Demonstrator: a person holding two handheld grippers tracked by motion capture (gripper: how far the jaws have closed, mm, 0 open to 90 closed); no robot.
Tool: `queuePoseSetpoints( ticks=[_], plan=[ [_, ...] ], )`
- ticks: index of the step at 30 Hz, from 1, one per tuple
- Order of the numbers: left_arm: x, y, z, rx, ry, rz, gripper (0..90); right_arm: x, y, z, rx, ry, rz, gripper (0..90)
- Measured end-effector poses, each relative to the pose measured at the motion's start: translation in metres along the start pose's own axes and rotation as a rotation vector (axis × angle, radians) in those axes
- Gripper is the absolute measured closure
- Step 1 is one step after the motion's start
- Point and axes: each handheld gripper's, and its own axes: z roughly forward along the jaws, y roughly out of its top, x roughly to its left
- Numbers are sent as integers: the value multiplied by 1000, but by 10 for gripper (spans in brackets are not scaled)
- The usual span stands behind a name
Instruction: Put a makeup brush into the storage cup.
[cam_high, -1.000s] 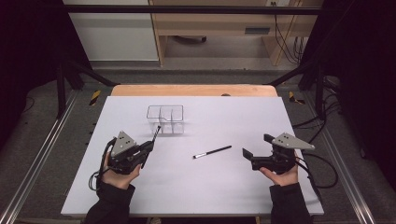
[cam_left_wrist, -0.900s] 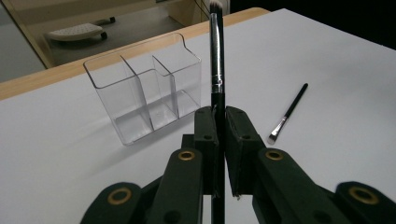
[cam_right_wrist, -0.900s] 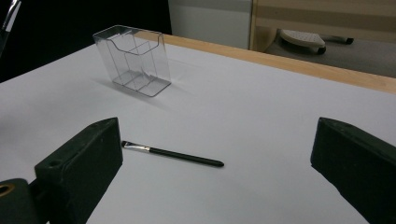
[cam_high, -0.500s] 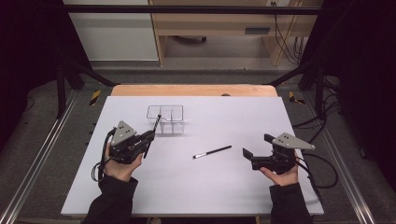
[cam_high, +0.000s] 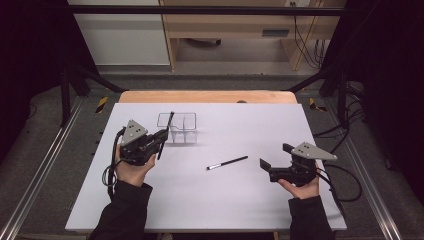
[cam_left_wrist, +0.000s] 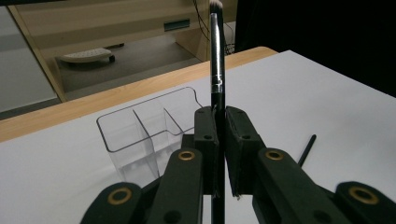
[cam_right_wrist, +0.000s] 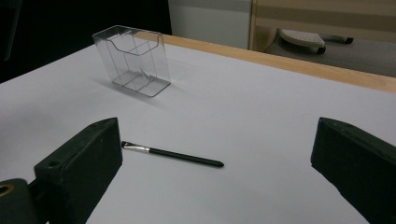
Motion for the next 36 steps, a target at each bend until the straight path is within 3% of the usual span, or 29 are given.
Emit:
queuePoseSetpoints(
  ticks=[36],
  plan=[
    [7,34,36,-65,16,-25,832,0,0,0,-3,6,5,25]
  ],
)
